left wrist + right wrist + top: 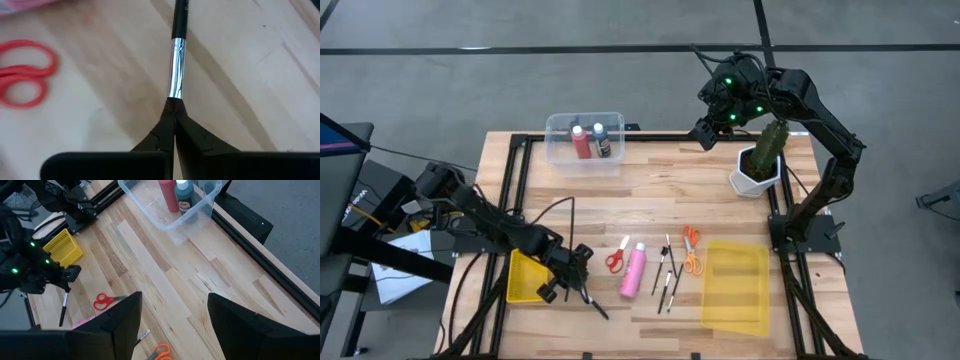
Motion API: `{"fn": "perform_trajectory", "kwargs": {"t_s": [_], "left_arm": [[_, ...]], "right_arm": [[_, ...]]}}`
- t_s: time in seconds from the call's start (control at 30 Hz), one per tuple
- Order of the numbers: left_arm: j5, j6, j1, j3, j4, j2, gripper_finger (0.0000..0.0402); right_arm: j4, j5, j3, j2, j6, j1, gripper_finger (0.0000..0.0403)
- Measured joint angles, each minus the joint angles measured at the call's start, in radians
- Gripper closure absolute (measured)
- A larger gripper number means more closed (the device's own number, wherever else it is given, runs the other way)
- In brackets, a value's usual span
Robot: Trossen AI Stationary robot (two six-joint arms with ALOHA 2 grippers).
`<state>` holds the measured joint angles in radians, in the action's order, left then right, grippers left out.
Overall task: Pick & Place Paint Supplies
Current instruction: Put the powder brush into the yellow bin
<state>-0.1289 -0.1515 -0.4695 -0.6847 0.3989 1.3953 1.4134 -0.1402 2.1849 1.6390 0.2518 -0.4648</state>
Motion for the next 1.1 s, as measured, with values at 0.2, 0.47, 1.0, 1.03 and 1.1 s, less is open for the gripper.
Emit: {"fn": "perform_trajectory", "kwargs": {"t_s": [0.2,0.47,1.0,1.03,1.1], "left_arm": [[0.118,-0.039,0.039,-0.072,0.19,-0.116,0.0401],[0.448,-0.275,0.208,-0.243,0.391,-0.166,0.0401],[0.839,-1.278,0.554,-0.493,-0.303,-0.134,0.0401],[0.838,-1.32,0.562,-0.506,-0.345,-0.124,0.0401],[0.833,-1.357,0.57,-0.534,-0.361,-0.105,0.0401]], "right_arm": [[-0.013,0.0,0.0,0.0,-0.01,0.0,0.018],[-0.106,-0.074,0.0,0.0,-0.016,0.0,0.018],[-0.231,-0.234,0.0,0.004,0.022,0.008,0.018],[-0.238,-0.235,0.0,0.004,0.026,0.011,0.018],[-0.252,-0.238,0.0,0.005,0.029,0.014,0.018]]}}
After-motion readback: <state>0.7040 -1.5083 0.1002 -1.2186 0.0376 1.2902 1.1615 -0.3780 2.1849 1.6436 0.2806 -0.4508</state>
